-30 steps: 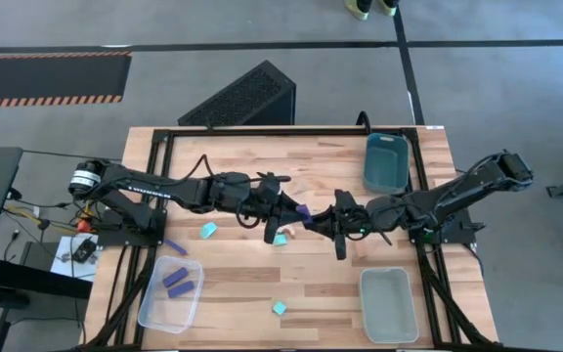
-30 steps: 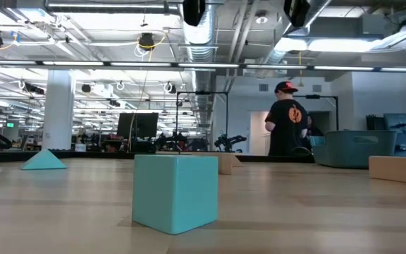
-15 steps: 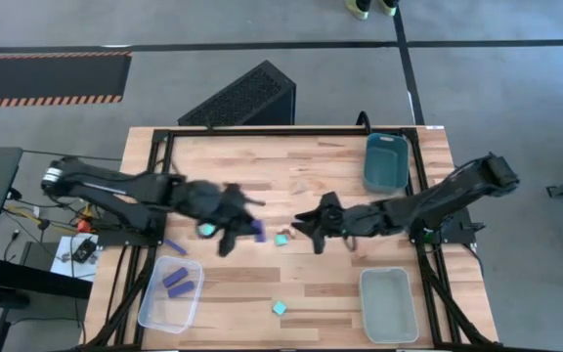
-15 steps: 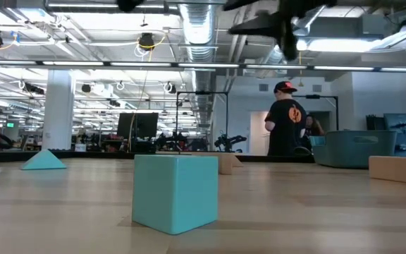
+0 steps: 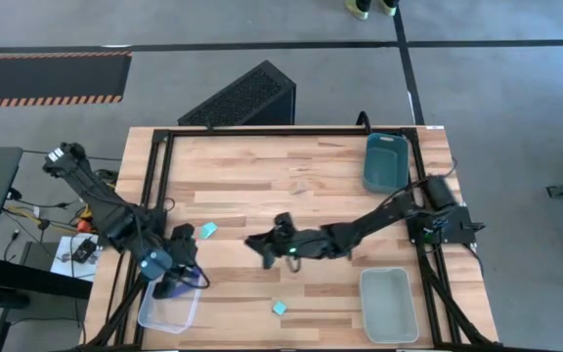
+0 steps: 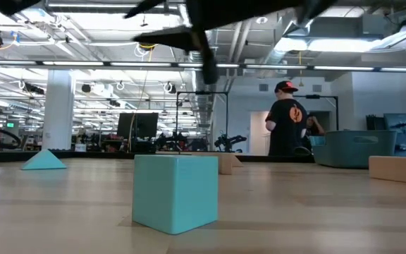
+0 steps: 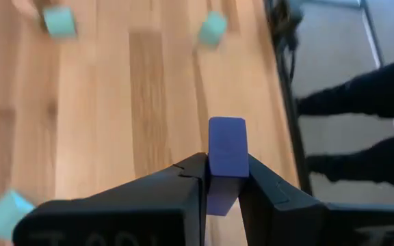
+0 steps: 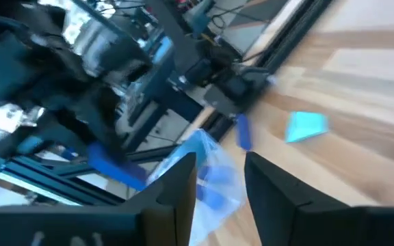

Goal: Sort & place blocks by color
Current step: Put the top purple block into the transparent bin, then put the purple block into the transparent bin

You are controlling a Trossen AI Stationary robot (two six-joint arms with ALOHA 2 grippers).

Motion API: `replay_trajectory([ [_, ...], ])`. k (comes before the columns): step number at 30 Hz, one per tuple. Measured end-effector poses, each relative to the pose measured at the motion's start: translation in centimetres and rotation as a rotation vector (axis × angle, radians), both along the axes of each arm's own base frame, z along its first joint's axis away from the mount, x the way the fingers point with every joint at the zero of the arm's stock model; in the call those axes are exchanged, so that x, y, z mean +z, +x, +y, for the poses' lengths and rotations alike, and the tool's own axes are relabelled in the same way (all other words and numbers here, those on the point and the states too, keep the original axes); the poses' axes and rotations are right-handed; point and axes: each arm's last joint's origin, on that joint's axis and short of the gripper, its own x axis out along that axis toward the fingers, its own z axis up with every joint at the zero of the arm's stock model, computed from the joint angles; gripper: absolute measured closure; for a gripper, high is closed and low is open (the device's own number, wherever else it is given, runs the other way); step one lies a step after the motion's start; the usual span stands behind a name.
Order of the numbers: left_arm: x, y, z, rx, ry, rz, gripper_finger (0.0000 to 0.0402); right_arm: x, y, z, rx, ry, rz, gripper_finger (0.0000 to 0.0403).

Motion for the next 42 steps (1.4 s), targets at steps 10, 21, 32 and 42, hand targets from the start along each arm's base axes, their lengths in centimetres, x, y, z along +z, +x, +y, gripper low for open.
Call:
replay_trajectory([
  [10, -5.3, -2.6, -1.2, -0.031, -0.064, 0.158, 0.0368, 2.1, 5.9, 1.4, 0.01, -0.04, 0.152, 0.028],
  [21, -8.0, -3.9, -2.1, 0.002, -0.128, 0.199, 0.0358, 3.3, 6.6, 1.7, 0.012, -0.028, 0.189, 0.028],
  [32, -7.6, -4.1, -2.3, 0.099, -0.155, 0.17, 0.0298, -0.8, 8.9, 1.5, 0.084, -0.001, 0.232, 0.028],
  [42, -4.0, -4.0, -1.9, 0.219, -0.231, 0.089, 0.0275, -4.4, 13.7, -0.5, 0.151, -0.061, 0.225, 0.028],
])
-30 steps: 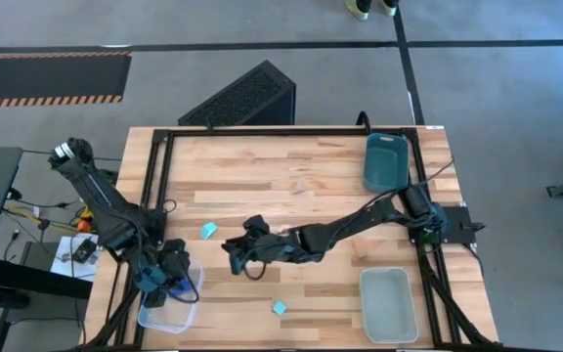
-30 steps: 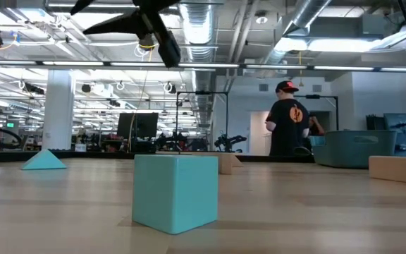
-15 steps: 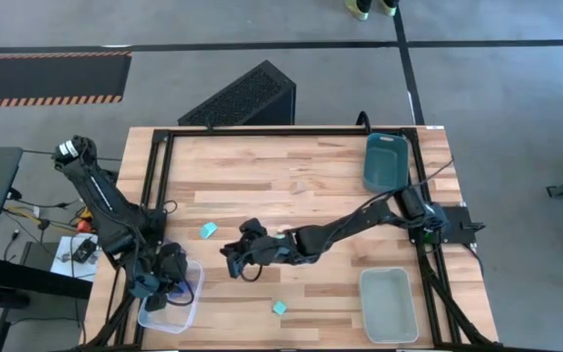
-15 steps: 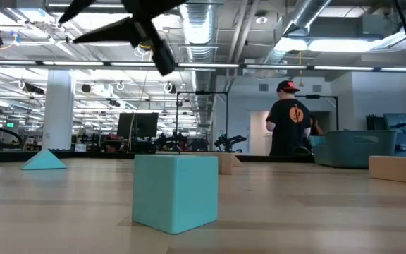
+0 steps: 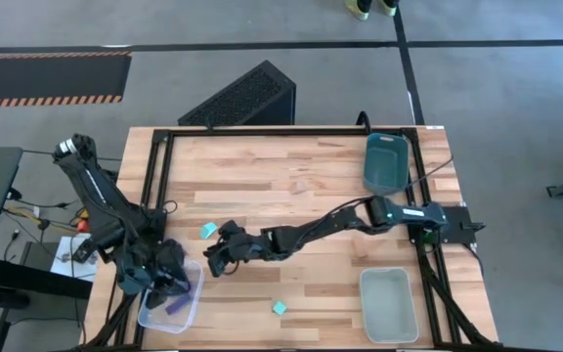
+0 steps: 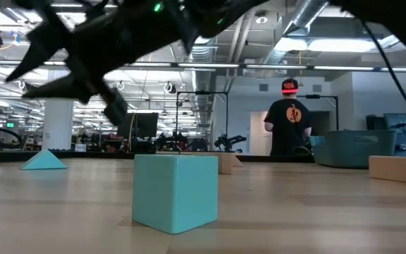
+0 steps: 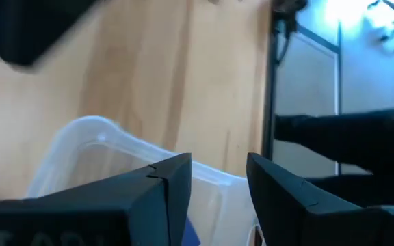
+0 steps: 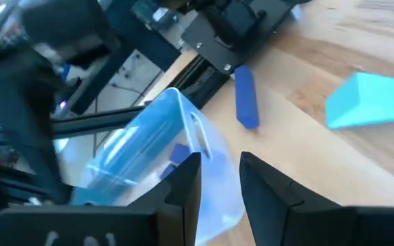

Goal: Sort & place blocks by color
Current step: Put the purple block into the transparent bin

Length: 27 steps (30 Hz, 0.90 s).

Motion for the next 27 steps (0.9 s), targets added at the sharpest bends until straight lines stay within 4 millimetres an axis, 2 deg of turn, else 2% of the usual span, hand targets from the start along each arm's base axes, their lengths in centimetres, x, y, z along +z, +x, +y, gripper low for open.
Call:
replay_trajectory([
  [5, 1.0, -0.8, 1.2, 0.119, 0.047, 0.113, 0.0284, -0.7, 2.6, -1.3, 0.086, -0.088, -0.053, 0.028],
  [9, 1.7, -1.2, 1.9, 0.211, 0.054, 0.191, 0.0292, -1.5, 3.9, -2.8, 0.099, -0.097, -0.056, 0.028],
  [17, 1.4, -2.0, 2.5, 0.327, 0.034, 0.36, 0.0299, -1.3, 4.4, -7.3, 0.151, -0.197, -0.035, 0.028],
  [22, 1.3, -2.2, 2.8, 0.392, 0.041, 0.387, 0.0299, -1.1, 4.4, -7.9, 0.184, -0.285, -0.05, 0.028],
  [27, 1.2, -2.3, 3.4, 0.431, 0.1, 0.383, 0.0299, -1.2, 4.4, -7.3, 0.217, -0.421, -0.039, 0.028],
])
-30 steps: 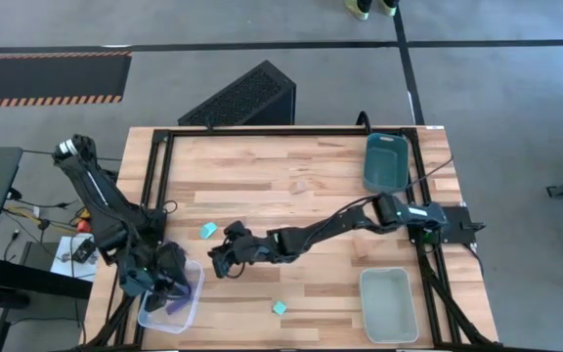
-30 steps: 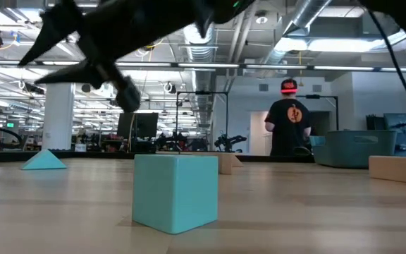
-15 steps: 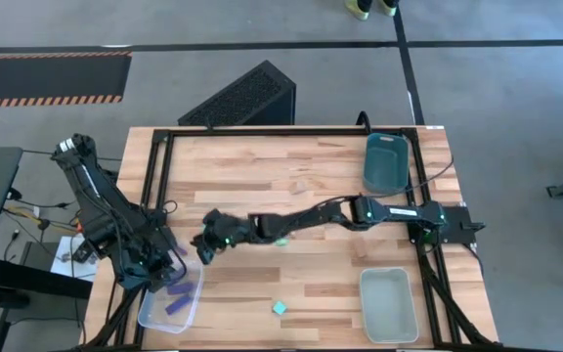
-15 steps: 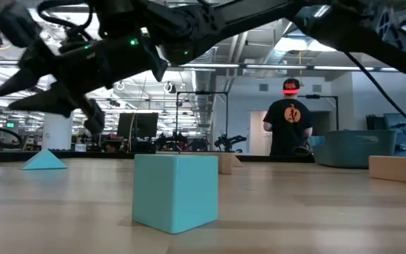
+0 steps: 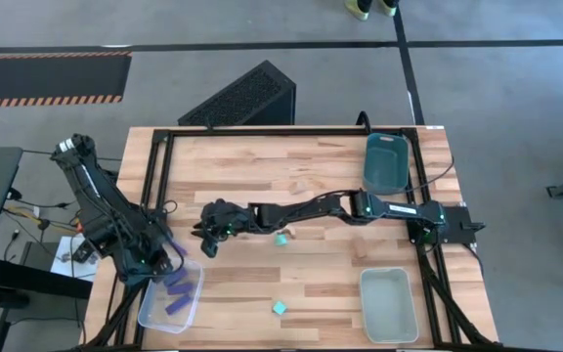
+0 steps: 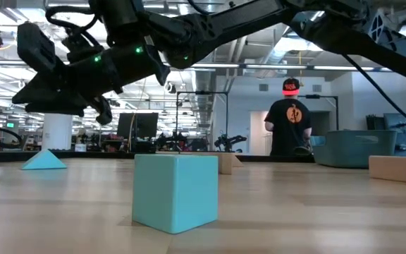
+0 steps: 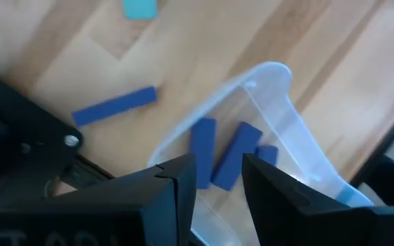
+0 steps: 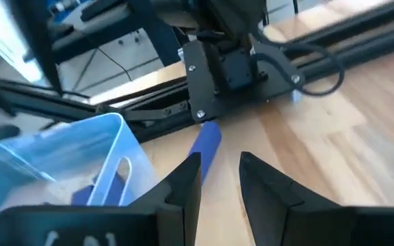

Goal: Sort & place blocks by color
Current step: Put the purple block into the transparent bin

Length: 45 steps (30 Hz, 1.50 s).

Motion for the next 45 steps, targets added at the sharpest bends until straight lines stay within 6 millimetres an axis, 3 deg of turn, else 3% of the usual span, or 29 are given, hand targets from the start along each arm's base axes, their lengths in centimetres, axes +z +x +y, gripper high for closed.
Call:
replay_trajectory([
  [4, -0.1, 0.2, 0.7, -0.036, 0.082, 0.001, 0.0299, -0.8, -0.4, 0.7, -0.03, -0.054, 0.086, 0.028],
  [8, -0.2, 0.7, 1.7, -0.071, 0.171, 0.014, 0.0299, -0.7, -1.2, 1.2, -0.099, 0.019, 0.21, 0.0284],
  [11, -0.2, 1.6, 2.8, -0.117, 0.182, 0.058, 0.0299, 1.9, -2.0, 1.6, -0.116, -0.032, 0.242, 0.0291],
  [16, -0.2, 3.2, 4.8, -0.224, 0.179, 0.107, 0.0295, 9.6, -5.1, 3.4, -0.162, -0.253, 0.266, 0.0306],
  [20, -1.0, 4.2, 6.6, -0.279, 0.19, 0.138, 0.0278, 10.5, -7.1, 3.8, -0.185, -0.386, 0.404, 0.0316],
  [25, -3.9, 4.8, 8.0, -0.366, 0.101, 0.203, 0.0251, 12.8, -10.2, 3.6, -0.218, -0.406, 0.426, 0.0322],
  [30, -5.8, 5.3, 8.4, -0.455, 0.09, 0.278, 0.0231, 11.9, -14.5, 3.3, -0.272, -0.351, 0.437, 0.0323],
  [34, -7.0, 5.9, 8.3, -0.529, 0.097, 0.325, 0.0225, 12.8, -19.1, 2.8, -0.359, -0.245, 0.296, 0.0324],
  [37, -7.9, 6.3, 8.2, -0.562, 0.096, 0.363, 0.0225, 11.8, -22.1, 2.3, -0.395, -0.176, 0.252, 0.0324],
  [41, -8.9, 6.8, 8.1, -0.623, 0.09, 0.433, 0.0225, 11.7, -25.3, 2.4, -0.456, -0.12, 0.191, 0.0324],
  [45, -10.0, 7.6, 7.6, -0.657, 0.014, 0.453, 0.0225, 11.4, -27.1, 3.1, -0.479, -0.117, 0.185, 0.0324],
])
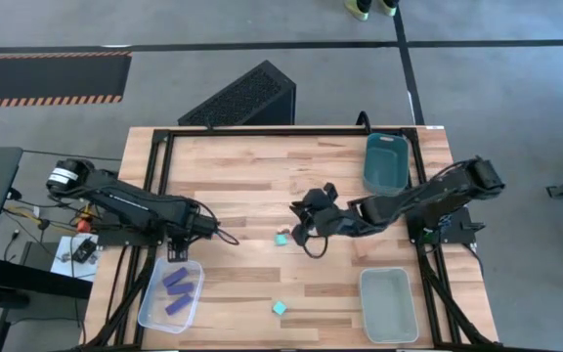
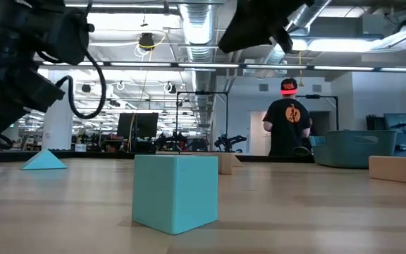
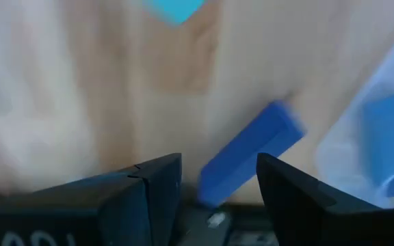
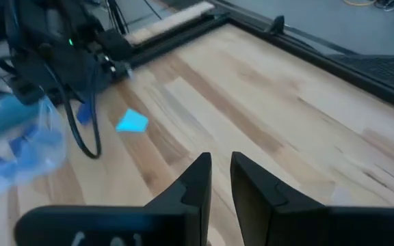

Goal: Sort & place blocks by color
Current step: Put the purple block into the transparent bin

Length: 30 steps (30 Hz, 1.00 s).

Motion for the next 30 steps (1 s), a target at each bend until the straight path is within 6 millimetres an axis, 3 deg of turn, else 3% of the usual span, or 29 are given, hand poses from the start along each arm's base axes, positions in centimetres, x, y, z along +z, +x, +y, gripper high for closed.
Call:
replay_trajectory([
  [9, -2.1, 0.9, -1.1, -0.036, -0.033, 0.115, 0.0225, -0.2, -0.3, 1.2, -0.007, -0.007, -0.01, 0.0324],
  [18, -2.2, 1.0, -1.1, -0.028, 0.009, 0.109, 0.0225, -0.1, -0.3, 1.2, -0.009, -0.008, -0.019, 0.0324],
  [23, -1.7, 2.8, -0.1, 0.002, 0.16, -0.015, 0.0225, 0.0, -0.3, 1.2, -0.009, -0.008, -0.02, 0.0324],
  [30, 1.3, 4.5, 1.8, 0.081, 0.235, -0.079, 0.0225, 0.0, -0.2, 1.0, -0.009, -0.013, -0.026, 0.0324],
])
